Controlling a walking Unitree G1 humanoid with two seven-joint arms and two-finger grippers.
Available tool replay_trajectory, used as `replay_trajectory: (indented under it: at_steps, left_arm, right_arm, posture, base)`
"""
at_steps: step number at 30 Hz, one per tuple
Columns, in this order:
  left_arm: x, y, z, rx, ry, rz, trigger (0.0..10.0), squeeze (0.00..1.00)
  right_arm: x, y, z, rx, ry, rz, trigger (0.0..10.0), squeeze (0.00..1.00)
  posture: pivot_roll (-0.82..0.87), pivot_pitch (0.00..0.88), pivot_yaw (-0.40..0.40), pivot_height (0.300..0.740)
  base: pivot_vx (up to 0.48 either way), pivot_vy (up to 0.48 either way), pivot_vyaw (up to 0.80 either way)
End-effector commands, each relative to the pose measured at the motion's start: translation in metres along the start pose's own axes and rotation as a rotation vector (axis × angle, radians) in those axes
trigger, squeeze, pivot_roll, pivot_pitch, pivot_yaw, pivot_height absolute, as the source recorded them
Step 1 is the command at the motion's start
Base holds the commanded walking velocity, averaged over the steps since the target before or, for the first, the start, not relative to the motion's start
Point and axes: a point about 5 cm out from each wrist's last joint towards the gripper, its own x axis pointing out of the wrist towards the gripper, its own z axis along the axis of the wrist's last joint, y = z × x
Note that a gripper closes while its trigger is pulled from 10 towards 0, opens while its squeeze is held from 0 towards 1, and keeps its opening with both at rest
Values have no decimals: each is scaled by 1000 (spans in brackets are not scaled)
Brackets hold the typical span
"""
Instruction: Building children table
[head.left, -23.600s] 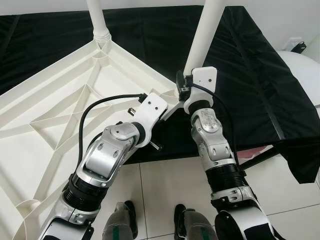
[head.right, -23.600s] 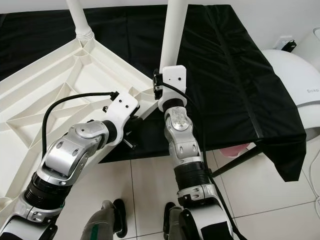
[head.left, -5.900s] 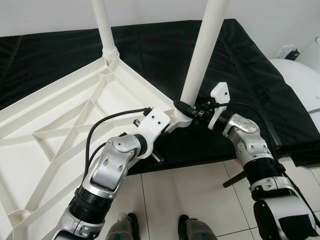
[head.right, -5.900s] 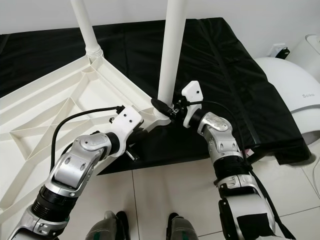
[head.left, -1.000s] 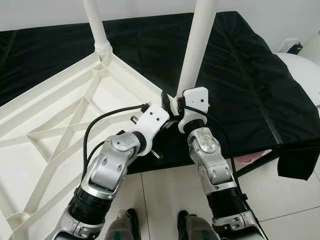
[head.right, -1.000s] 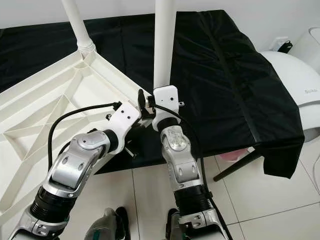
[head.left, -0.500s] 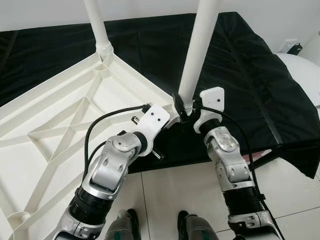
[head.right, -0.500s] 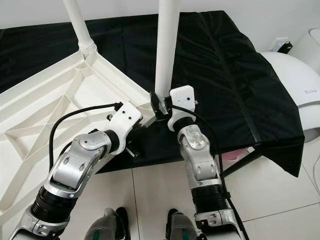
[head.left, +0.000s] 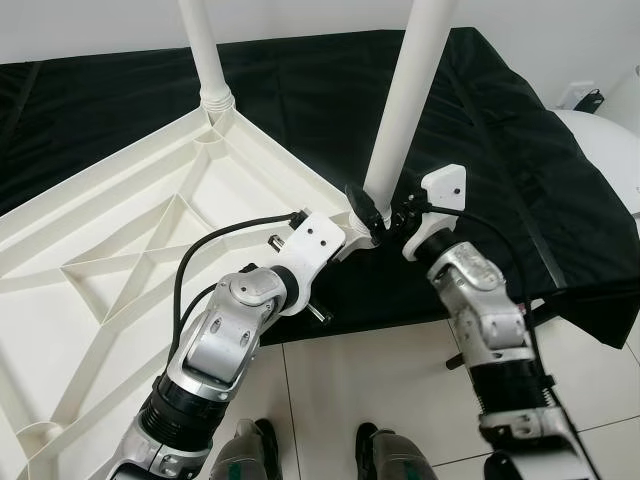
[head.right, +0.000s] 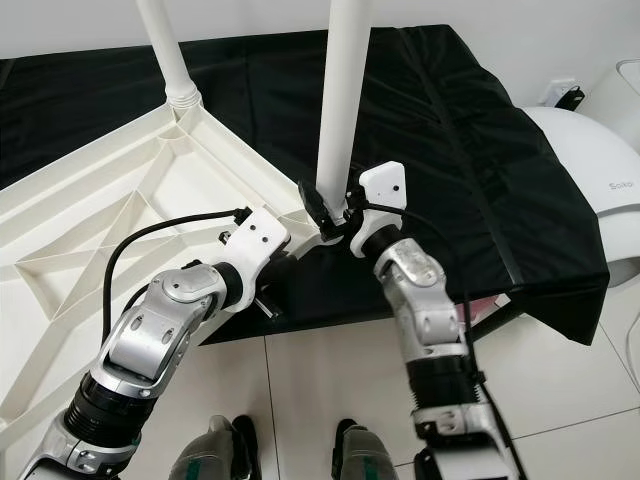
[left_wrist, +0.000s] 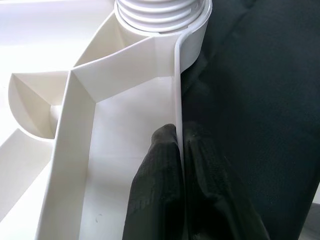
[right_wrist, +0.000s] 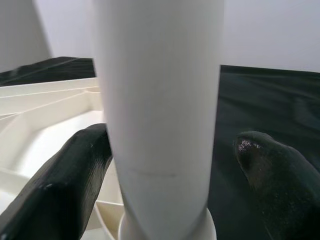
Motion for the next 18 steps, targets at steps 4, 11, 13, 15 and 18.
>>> replay_trajectory:
  at_steps: [4, 11, 13, 15, 18]
  left_arm:
    - [1, -3, -6, -11, 26, 10, 10000, 0]
    - [1, -2, -5, -12, 26, 15, 10000, 0]
    - [1, -2, -5, -13, 25, 16, 10000, 0]
    - [1, -2, -5, -14, 24, 17, 10000, 0]
    - [2, -2, -4, -15, 23, 17, 10000, 0]
  right_arm:
    - [-4, -14, -6, 17, 51, 109, 10000, 0]
    - [-5, -25, -7, -9, 95, 189, 10000, 0]
    - [-4, -32, -6, -23, 122, 225, 10000, 0]
    - [-4, -35, -6, -13, 132, 251, 10000, 0]
    - [-2, -36, -4, 11, 139, 303, 10000, 0]
  posture:
    - [-115, 186, 24, 740]
    - [-114, 187, 25, 740]
    - [-113, 188, 24, 740]
    - [-113, 187, 24, 740]
    - [-113, 187, 24, 740]
  base:
    - [0, 0, 0]
    - [0, 0, 0]
    - [0, 0, 0]
    - [0, 0, 0]
    - [0, 0, 0]
